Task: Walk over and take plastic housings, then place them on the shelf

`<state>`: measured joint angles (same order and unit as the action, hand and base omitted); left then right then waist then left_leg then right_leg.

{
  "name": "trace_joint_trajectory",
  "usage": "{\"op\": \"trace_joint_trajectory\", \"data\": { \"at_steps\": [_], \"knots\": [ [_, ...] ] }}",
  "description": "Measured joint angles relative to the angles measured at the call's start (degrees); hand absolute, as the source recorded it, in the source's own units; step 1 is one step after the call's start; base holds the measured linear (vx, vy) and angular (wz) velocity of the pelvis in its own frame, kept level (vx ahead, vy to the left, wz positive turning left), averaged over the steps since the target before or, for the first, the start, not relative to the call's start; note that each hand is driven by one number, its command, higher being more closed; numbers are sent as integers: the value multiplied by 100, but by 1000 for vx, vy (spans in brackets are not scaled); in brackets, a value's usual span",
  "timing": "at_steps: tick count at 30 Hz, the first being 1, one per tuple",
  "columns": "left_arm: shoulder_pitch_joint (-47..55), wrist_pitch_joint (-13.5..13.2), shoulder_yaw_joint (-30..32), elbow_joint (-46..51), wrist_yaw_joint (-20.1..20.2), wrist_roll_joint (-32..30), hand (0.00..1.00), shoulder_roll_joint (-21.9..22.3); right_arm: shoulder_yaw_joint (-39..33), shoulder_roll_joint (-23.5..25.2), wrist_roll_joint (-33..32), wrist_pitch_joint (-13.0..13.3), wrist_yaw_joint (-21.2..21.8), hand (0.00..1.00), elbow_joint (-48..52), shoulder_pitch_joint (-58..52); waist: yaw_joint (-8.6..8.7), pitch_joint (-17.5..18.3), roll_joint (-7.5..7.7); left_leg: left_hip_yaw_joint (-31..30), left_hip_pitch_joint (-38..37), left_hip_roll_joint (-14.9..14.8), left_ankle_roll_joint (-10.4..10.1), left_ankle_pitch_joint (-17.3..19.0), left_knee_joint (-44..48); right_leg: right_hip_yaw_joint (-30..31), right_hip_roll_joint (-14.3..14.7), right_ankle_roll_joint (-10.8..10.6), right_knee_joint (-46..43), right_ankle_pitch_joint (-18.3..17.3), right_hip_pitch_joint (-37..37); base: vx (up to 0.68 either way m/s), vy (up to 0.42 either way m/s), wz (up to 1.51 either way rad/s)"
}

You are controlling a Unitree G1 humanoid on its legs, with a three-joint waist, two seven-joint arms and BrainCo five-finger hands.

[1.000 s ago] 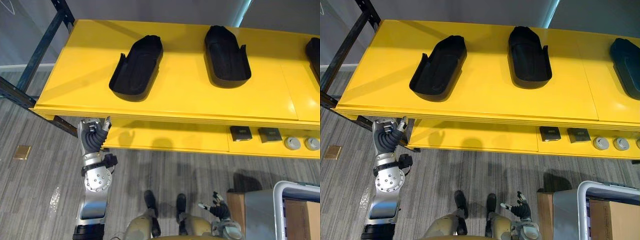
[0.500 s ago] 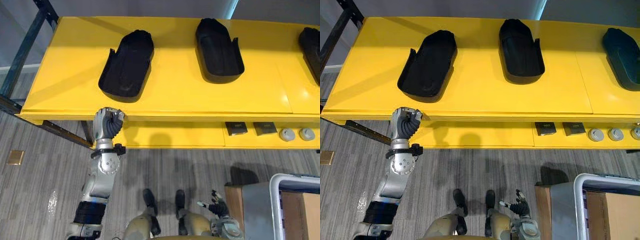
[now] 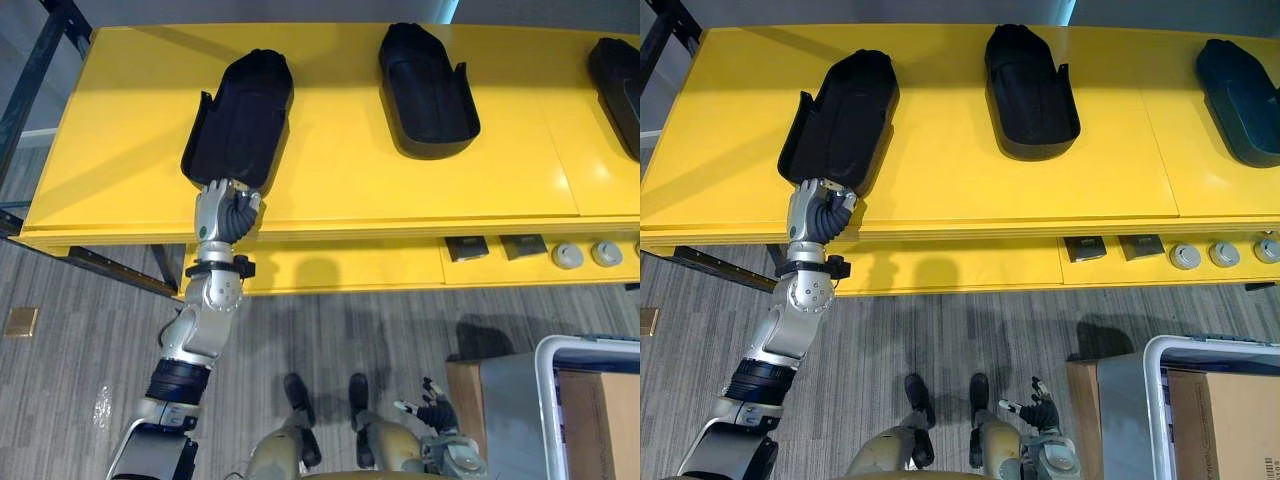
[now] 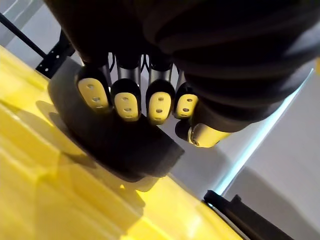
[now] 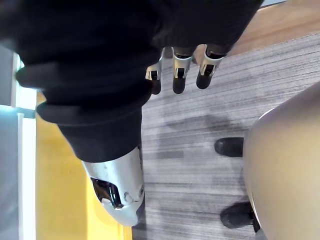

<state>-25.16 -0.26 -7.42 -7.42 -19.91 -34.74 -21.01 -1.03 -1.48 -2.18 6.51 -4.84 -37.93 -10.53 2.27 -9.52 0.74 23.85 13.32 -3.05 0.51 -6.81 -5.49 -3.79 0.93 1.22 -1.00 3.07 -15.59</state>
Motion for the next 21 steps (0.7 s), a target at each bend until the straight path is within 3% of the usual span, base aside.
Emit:
{"op": "trace_joint_trajectory", "data": {
  "at_steps": [21],
  "knots": [
    [-984, 130, -268, -727, 241, 14, 100, -88, 153, 2, 0, -2, 6, 0, 171, -2, 23, -7, 14, 174, 105, -9, -2, 1, 1, 102, -1, 0, -91, -1, -200, 15, -5, -3]
  ]
}}
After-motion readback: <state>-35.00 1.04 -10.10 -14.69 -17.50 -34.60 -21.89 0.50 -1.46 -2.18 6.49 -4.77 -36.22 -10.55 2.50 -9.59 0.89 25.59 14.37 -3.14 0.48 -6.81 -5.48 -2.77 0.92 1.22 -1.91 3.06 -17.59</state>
